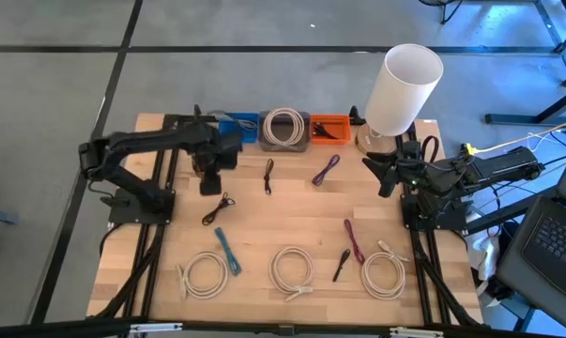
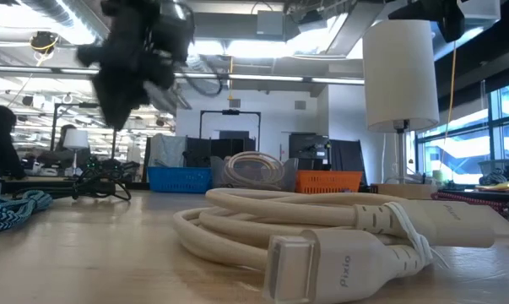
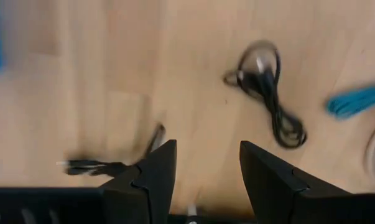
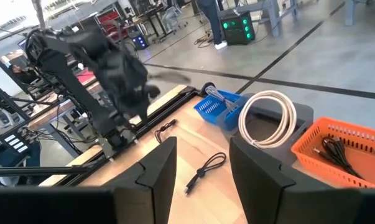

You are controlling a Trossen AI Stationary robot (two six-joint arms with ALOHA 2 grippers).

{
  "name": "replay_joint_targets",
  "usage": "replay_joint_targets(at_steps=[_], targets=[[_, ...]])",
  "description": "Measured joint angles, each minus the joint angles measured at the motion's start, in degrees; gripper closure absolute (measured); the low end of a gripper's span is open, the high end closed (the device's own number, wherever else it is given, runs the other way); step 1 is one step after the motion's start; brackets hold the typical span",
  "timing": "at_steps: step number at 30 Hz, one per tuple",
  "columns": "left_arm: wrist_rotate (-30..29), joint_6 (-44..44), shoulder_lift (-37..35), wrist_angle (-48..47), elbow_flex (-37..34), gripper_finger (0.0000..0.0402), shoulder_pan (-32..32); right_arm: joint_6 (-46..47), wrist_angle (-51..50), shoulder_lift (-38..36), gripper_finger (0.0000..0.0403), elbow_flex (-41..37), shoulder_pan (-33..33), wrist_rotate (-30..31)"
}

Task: Pick & Place USB Port
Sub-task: Put the black charger cable into the orange bin

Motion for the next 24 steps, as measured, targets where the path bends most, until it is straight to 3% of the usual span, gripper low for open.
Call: replay_joint_targets(at_steps=[4, 10, 24], targets=[[1.2, -2.9, 0.0, 2.3, -6.7, 0.0233, -3.2, 0.0, 0.0, 0.0, 0.0253, 0.0, 0.0, 0.1], [14.6, -12.4, 0.0, 10.2, -11.6, 0.0233, -7.2, 0.2, 0.0, 0.0, 0.0253, 0.0, 0.0, 0.2], [7.6, -18.9, 0.0, 21.3, -15.6, 0.0233, -12.3, 0.2, 0.2, 0.0, 0.0253, 0.0, 0.0, 0.2]])
